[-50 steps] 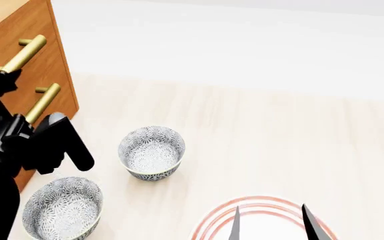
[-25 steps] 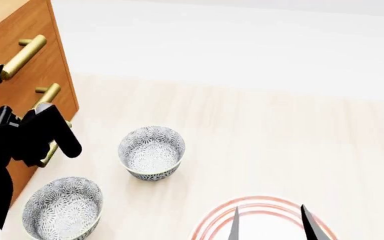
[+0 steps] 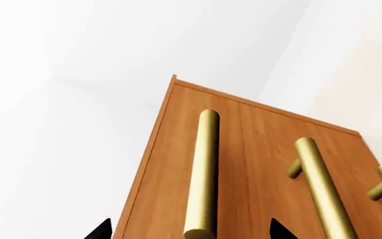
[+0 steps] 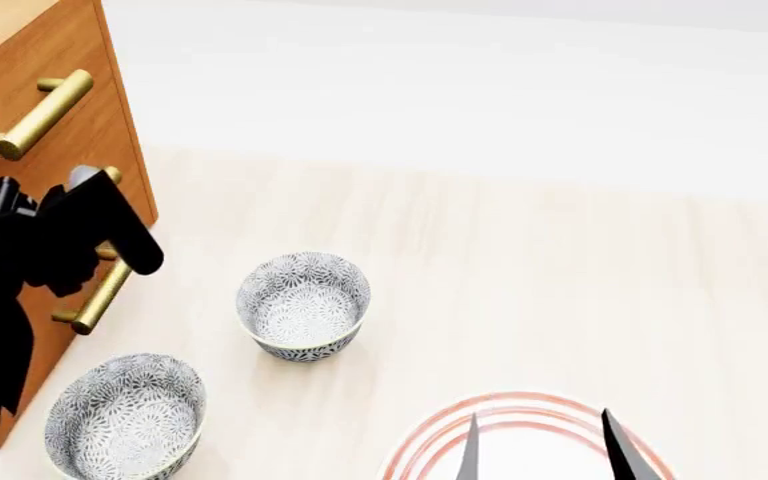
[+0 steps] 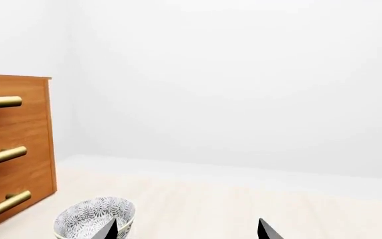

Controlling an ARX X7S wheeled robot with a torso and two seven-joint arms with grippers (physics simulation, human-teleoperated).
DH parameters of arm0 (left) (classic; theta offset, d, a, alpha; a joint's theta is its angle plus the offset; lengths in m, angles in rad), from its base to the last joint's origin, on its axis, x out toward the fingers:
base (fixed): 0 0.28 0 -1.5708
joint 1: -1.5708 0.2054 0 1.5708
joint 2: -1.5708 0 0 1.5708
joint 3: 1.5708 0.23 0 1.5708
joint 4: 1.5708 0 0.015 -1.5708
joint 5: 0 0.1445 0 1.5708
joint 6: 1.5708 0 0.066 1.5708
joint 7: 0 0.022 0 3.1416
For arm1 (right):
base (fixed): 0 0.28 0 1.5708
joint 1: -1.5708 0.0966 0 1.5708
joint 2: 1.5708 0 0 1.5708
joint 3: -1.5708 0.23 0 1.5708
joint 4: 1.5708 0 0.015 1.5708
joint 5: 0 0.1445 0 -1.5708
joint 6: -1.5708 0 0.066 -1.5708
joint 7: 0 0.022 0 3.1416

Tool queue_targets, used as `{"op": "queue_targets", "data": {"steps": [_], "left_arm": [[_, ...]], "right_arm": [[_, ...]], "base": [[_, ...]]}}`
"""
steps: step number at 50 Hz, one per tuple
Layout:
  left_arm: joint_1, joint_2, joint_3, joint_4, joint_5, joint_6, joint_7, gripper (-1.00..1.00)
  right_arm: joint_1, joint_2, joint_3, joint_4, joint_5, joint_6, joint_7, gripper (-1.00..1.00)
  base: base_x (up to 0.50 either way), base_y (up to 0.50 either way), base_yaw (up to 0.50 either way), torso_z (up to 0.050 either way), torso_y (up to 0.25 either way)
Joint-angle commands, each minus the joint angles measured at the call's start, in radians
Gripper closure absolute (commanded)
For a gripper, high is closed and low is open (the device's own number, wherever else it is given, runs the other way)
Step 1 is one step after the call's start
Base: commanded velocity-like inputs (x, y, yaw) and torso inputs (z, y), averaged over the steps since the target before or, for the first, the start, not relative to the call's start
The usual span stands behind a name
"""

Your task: Open the top drawer of the cabinet.

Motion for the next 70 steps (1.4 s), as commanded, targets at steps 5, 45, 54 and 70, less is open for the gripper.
{"op": "queue_targets", "data": {"steps": [5, 45, 54, 70], "left_arm": [[-0.030, 0.064, -0.004, -0.118, 0.008, 0.027, 0.028, -1.00], [-0.177, 0.223, 0.021, -0.693, -0.056, 0.272, -0.052, -1.00], [-0.184, 0.219, 0.047, -0.694, -0.083, 0.262, -0.068, -1.00], [-0.189, 0.209, 0.108, -0.694, -0.138, 0.260, -0.106, 1.00]], "right_arm": [[-0.008, -0.016, 0.014, -0.020, -0.035, 0.003, -0.013, -1.00], [-0.006, -0.009, 0.003, -0.002, -0.030, -0.008, -0.008, -1.00], [-0.008, -0.007, 0.000, -0.004, -0.030, -0.009, -0.004, -1.00], [-0.005, -0.001, -0.003, -0.003, -0.029, -0.007, -0.001, -1.00]], "base": [[0.00, 0.00, 0.00, 0.000, 0.000], [0.00, 0.00, 0.00, 0.000, 0.000], [0.00, 0.00, 0.00, 0.000, 0.000], [0.00, 0.00, 0.00, 0.000, 0.000]]}}
